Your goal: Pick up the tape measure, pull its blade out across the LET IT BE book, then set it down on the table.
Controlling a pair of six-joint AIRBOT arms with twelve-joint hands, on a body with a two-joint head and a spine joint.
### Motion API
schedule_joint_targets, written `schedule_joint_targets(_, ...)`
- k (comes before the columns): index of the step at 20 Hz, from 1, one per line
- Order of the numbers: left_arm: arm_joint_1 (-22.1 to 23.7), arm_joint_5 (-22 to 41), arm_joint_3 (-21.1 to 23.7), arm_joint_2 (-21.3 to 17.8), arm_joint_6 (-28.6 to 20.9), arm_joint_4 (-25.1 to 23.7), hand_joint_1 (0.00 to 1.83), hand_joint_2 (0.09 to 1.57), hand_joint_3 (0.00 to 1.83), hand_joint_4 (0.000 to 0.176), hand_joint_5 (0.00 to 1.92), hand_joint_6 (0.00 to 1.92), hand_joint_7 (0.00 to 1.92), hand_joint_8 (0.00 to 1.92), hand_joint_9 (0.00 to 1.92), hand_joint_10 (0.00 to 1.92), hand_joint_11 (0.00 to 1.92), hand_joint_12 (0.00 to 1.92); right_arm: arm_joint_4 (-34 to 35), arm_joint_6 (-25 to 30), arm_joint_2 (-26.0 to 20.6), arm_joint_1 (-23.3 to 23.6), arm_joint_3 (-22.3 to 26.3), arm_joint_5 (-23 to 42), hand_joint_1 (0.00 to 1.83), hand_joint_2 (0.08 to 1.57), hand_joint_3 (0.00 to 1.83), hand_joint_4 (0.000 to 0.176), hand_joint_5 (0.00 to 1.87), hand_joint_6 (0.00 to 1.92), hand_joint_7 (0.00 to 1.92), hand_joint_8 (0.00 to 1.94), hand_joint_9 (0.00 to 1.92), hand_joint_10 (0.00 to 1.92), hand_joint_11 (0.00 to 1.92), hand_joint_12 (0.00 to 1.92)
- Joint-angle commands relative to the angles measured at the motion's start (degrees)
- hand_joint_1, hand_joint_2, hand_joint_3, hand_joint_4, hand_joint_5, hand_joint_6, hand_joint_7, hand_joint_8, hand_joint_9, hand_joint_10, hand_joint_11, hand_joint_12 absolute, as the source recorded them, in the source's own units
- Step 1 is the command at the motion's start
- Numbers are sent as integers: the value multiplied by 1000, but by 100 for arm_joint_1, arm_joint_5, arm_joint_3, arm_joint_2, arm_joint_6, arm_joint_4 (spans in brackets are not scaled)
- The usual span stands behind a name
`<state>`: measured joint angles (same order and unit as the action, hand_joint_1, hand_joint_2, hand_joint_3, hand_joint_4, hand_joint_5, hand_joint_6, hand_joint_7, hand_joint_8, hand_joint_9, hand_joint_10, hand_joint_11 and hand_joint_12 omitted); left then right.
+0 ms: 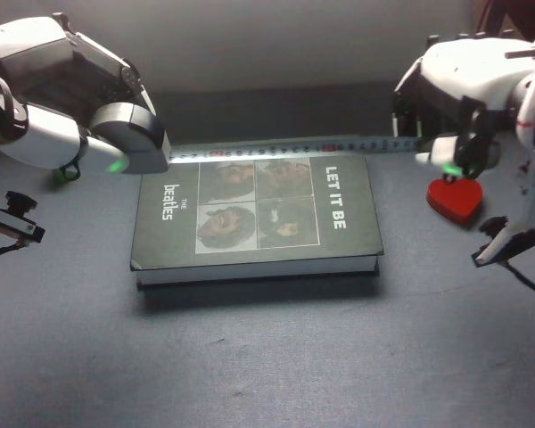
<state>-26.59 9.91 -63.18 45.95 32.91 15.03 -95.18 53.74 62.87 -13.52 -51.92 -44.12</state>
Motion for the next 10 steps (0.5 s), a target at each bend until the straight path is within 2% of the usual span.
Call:
schedule_joint_targets(1,74,655,-73,-51,4,1,1379,1092,0,0,921,1056,1137,649,929,1136,879,835,-404,-94,-113,55,-79,-392,1351,1178,0,0,786,1191,933,1114,739,1438,603,1526)
schedule_joint_targets(10,78,676,-67,-51,0,2,1379,1091,0,0,920,1053,1135,651,937,1131,883,825,-446,-91,-379,-5,-337,-132,1352,1175,0,0,791,1213,929,1087,752,1427,601,1497)
